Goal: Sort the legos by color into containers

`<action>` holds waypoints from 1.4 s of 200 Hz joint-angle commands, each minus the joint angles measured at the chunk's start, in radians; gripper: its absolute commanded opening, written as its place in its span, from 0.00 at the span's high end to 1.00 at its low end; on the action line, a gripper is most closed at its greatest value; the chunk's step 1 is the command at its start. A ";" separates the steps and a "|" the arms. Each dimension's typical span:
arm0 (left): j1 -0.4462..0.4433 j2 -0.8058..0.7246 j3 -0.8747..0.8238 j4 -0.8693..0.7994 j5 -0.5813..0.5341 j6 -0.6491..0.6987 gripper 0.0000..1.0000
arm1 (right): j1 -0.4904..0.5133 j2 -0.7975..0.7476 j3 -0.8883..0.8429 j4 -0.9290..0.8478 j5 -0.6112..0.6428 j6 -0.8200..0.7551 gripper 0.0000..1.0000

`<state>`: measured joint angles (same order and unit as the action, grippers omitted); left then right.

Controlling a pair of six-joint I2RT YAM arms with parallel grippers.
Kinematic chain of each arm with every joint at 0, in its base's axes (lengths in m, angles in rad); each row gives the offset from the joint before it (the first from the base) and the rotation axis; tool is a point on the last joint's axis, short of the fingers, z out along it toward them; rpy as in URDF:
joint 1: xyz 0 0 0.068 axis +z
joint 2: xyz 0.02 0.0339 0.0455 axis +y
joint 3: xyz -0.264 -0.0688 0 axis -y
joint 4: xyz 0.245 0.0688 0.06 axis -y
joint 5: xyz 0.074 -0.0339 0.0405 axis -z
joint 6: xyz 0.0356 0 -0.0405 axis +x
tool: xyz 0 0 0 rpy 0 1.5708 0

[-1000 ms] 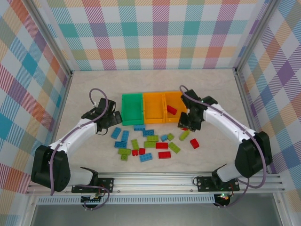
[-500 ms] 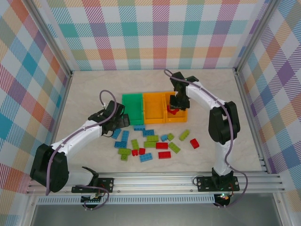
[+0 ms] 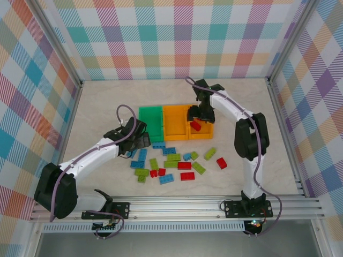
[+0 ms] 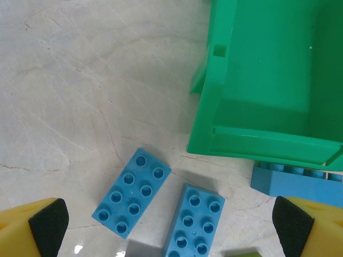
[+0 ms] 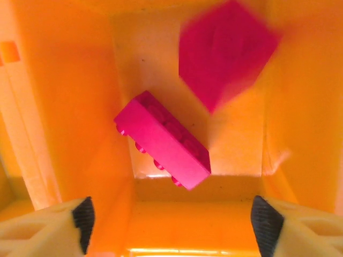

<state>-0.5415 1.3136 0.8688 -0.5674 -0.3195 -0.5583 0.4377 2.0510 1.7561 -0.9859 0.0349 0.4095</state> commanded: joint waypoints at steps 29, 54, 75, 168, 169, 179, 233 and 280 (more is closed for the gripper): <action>-0.017 0.032 0.031 -0.003 -0.041 -0.014 0.00 | -0.002 -0.406 -0.418 0.050 0.037 -0.079 0.19; -0.017 0.050 0.034 0.024 -0.033 -0.018 0.00 | -0.002 -0.601 -0.716 0.129 -0.033 -0.127 0.15; -0.018 0.065 0.041 0.030 -0.025 -0.017 0.00 | -0.002 -0.768 -0.891 0.206 -0.079 -0.149 0.11; -0.026 0.101 0.072 0.029 -0.014 0.015 0.00 | -0.004 -0.634 -0.951 0.220 0.016 -0.046 0.17; -0.026 0.102 0.072 0.028 -0.014 0.014 0.00 | -0.005 -0.631 -0.950 0.219 0.017 -0.047 0.17; -0.028 0.103 0.072 0.023 -0.016 0.017 0.00 | -0.005 -0.606 -0.932 0.210 0.032 -0.049 0.19; -0.029 0.081 0.066 0.014 -0.038 0.025 0.00 | -0.004 -0.520 -0.948 0.202 0.016 -0.010 0.35; -0.029 0.079 0.046 0.015 -0.046 0.023 0.00 | 0.002 -0.508 -0.959 0.187 0.028 0.083 0.49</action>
<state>-0.5560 1.4055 0.9150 -0.5449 -0.3428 -0.5529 0.4381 1.5402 0.8082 -0.7788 0.0582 0.4267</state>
